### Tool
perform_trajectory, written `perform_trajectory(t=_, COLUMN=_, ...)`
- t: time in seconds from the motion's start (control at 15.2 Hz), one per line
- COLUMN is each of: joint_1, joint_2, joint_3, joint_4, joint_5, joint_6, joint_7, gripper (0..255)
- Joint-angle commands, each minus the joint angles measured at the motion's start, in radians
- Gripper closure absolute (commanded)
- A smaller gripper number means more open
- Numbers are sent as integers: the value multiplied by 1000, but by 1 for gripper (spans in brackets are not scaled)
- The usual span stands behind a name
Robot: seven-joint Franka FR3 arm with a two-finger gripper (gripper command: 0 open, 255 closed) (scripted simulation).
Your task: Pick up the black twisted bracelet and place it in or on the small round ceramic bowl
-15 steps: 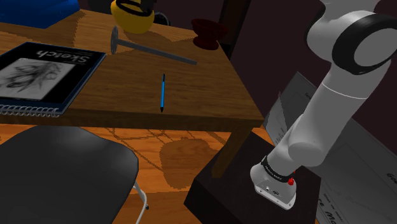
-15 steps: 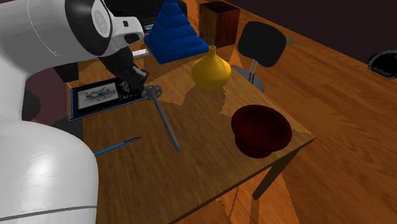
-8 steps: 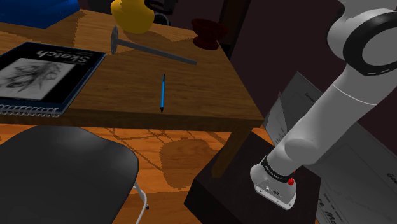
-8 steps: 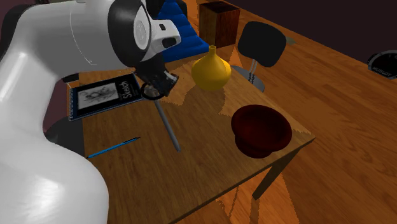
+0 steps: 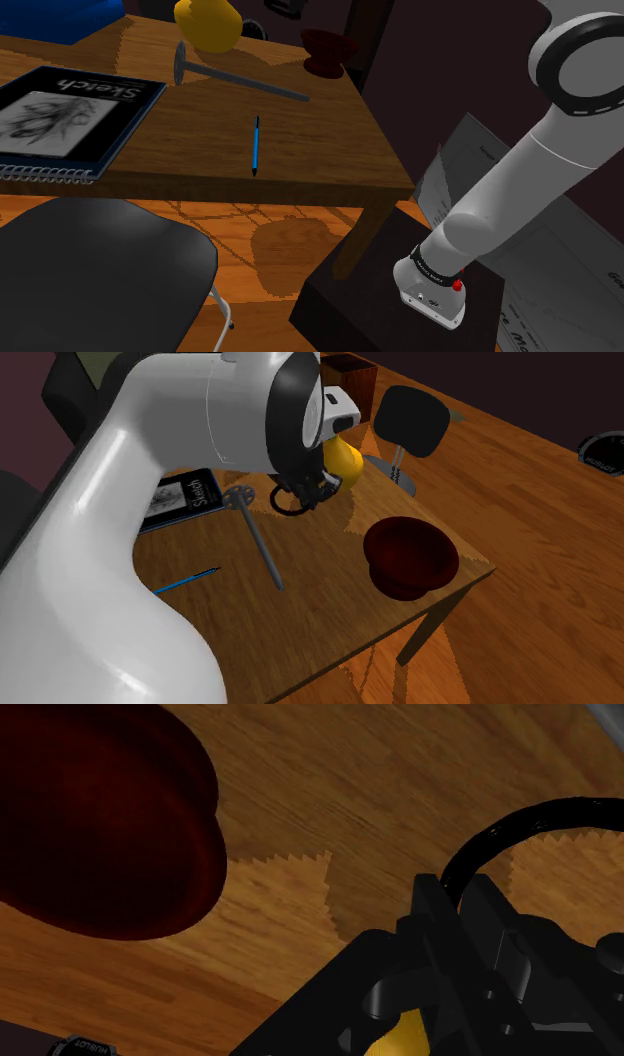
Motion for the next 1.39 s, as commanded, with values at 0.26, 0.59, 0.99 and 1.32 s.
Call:
perform_trajectory(t=0.26, joint_1=-74, joint_2=4, joint_3=-82, joint_4=-3, joint_5=41, joint_6=11, joint_7=-155, gripper=255)
perform_trajectory(t=0.59, joint_1=-130, joint_2=48, joint_3=-141, joint_4=51, joint_5=65, joint_6=-1, joint_7=-269, gripper=255)
perform_trajectory(t=0.99, joint_1=-199, joint_2=143, joint_3=-201, joint_4=177, joint_5=90, joint_6=-37, joint_7=-396, gripper=255)
perform_trajectory(t=1.32, joint_1=-221, joint_2=135, joint_3=-215, joint_4=109, joint_5=103, joint_6=21, joint_7=-435, gripper=255)
